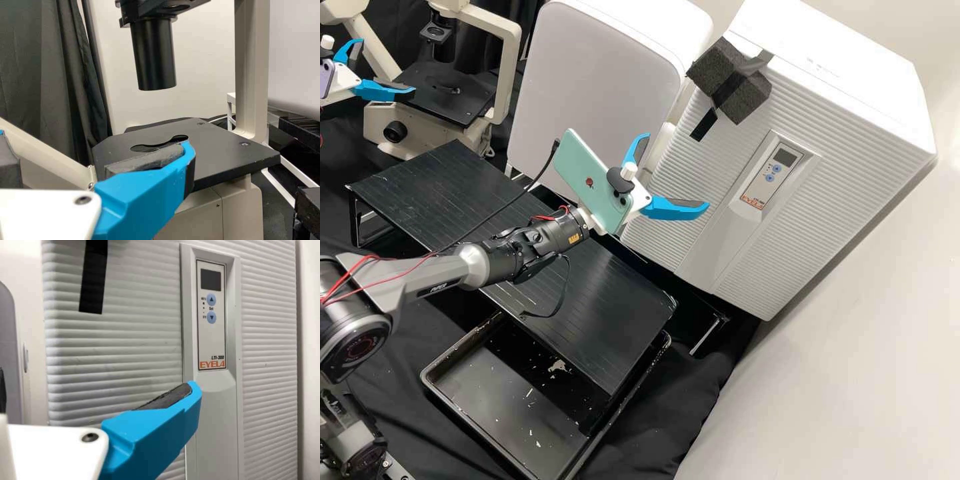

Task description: Open the incubator door

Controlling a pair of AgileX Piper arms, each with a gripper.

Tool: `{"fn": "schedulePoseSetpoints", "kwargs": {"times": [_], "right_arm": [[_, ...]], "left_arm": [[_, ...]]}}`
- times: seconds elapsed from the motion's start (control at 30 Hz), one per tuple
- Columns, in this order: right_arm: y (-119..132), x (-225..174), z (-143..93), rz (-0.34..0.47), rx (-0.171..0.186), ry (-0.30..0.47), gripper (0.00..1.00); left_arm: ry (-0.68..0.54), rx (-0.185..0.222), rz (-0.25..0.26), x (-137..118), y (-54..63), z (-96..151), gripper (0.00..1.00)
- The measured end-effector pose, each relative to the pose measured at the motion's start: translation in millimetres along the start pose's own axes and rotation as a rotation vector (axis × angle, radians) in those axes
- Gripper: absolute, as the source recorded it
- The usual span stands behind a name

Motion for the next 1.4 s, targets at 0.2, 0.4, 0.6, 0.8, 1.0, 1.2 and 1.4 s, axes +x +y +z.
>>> {"fn": "schedulePoseSetpoints", "kwargs": {"times": [0.2,0.4,0.6,0.8,1.0,1.2,1.4], "right_arm": [[-3,7,3,0.000,-0.017,-0.025,1.00],[-3,11,5,0.018,-0.004,-0.050,1.00],[-1,11,6,0.023,-0.004,-0.055,1.00],[0,11,7,0.033,0.016,-0.070,0.00],[0,11,8,0.037,0.025,-0.078,0.00],[0,11,9,0.037,-0.011,-0.086,0.00],[-1,10,5,0.035,-0.045,-0.085,0.00]], "left_arm": [[0.000,0.000,0.000,0,0.0,0,1.00],[0.000,0.000,0.000,0,0.0,0,1.00],[0.000,0.000,0.000,0,0.0,0,1.00],[0.000,0.000,0.000,0,0.0,0,1.00],[0.000,0.000,0.000,0,0.0,0,1.00],[0.000,0.000,0.000,0,0.0,0,1.00],[0.000,0.000,0.000,0,0.0,0,1.00]]}}
